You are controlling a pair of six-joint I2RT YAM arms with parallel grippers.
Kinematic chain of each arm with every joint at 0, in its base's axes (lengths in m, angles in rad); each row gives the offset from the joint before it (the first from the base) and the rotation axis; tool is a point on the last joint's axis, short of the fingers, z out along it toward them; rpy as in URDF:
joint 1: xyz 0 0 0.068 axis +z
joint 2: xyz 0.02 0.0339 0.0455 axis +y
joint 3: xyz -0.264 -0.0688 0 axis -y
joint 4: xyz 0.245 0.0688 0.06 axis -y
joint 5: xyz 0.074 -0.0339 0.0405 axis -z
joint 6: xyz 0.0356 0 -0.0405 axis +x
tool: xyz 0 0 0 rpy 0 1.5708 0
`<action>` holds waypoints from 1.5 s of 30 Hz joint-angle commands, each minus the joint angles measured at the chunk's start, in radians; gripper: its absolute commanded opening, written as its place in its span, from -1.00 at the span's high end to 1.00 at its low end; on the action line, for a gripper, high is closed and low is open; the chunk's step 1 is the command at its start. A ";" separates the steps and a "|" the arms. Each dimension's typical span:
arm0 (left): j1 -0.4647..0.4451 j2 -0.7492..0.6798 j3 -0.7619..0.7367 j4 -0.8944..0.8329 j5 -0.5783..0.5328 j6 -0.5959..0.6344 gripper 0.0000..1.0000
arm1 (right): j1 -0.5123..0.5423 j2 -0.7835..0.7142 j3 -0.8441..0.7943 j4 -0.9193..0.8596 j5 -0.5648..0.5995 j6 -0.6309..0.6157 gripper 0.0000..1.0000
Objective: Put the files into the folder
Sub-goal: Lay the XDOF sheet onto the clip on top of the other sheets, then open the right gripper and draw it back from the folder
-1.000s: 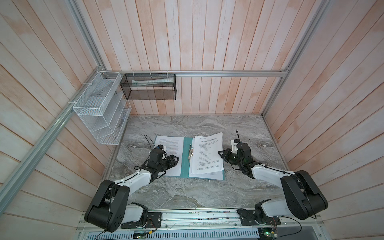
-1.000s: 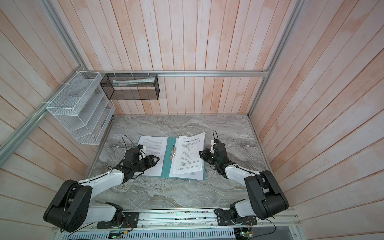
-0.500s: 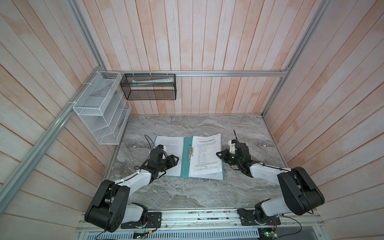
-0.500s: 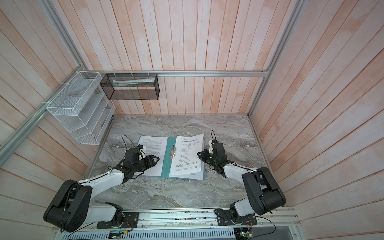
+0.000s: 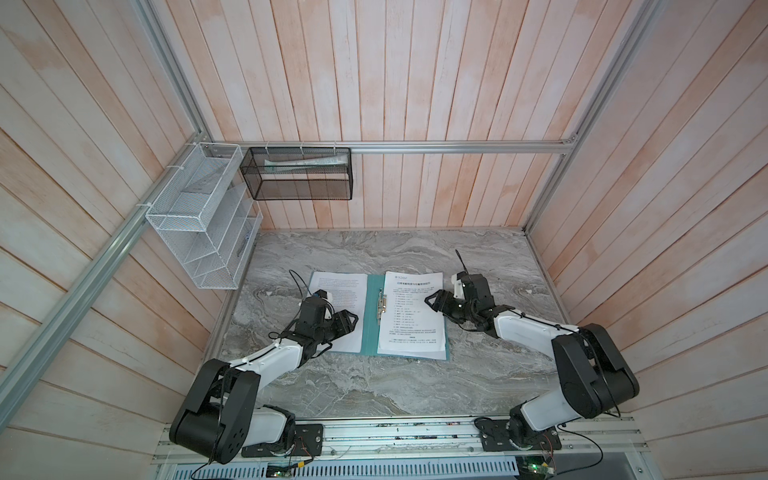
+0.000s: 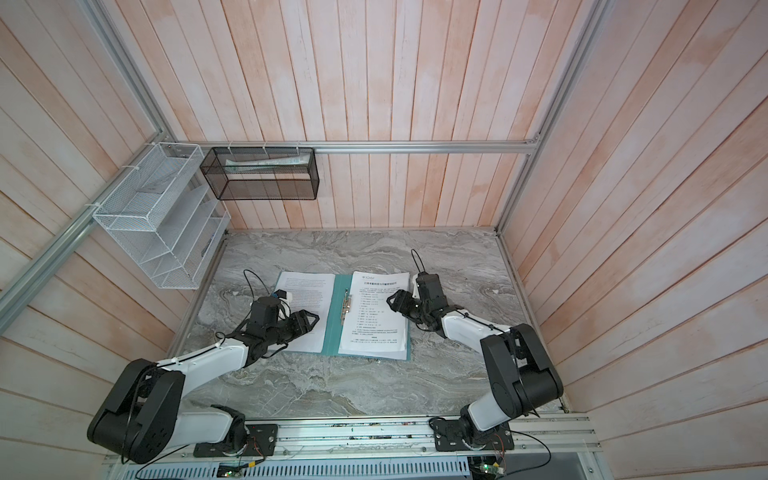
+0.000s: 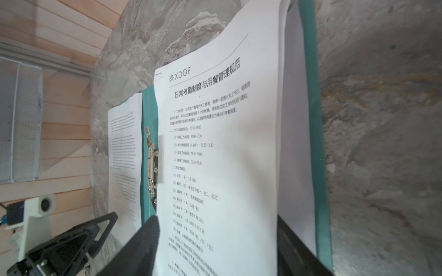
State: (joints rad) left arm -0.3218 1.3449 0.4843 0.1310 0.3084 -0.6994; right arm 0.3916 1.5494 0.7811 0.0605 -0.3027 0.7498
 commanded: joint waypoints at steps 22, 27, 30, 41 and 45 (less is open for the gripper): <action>-0.001 -0.032 -0.013 -0.028 -0.035 0.012 -0.36 | -0.083 0.091 -0.037 -0.152 -0.051 -0.125 -0.33; 0.000 -0.030 -0.015 -0.026 -0.035 0.008 -0.36 | -0.098 0.139 -0.021 -0.105 -0.108 -0.120 -0.32; 0.000 -0.032 -0.015 -0.028 -0.037 0.008 -0.36 | -0.113 0.169 0.000 -0.088 -0.143 -0.123 -0.29; 0.000 -0.023 -0.016 -0.028 -0.042 0.005 -0.36 | -0.135 0.258 0.135 -0.126 -0.188 -0.162 -0.25; 0.000 -0.034 -0.014 -0.033 -0.055 0.011 -0.36 | -0.165 0.197 0.150 -0.167 -0.134 -0.187 -0.25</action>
State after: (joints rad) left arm -0.3218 1.3273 0.4812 0.1101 0.2779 -0.6998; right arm 0.2512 1.7763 0.9100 -0.0242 -0.4889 0.5983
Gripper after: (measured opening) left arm 0.680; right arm 0.626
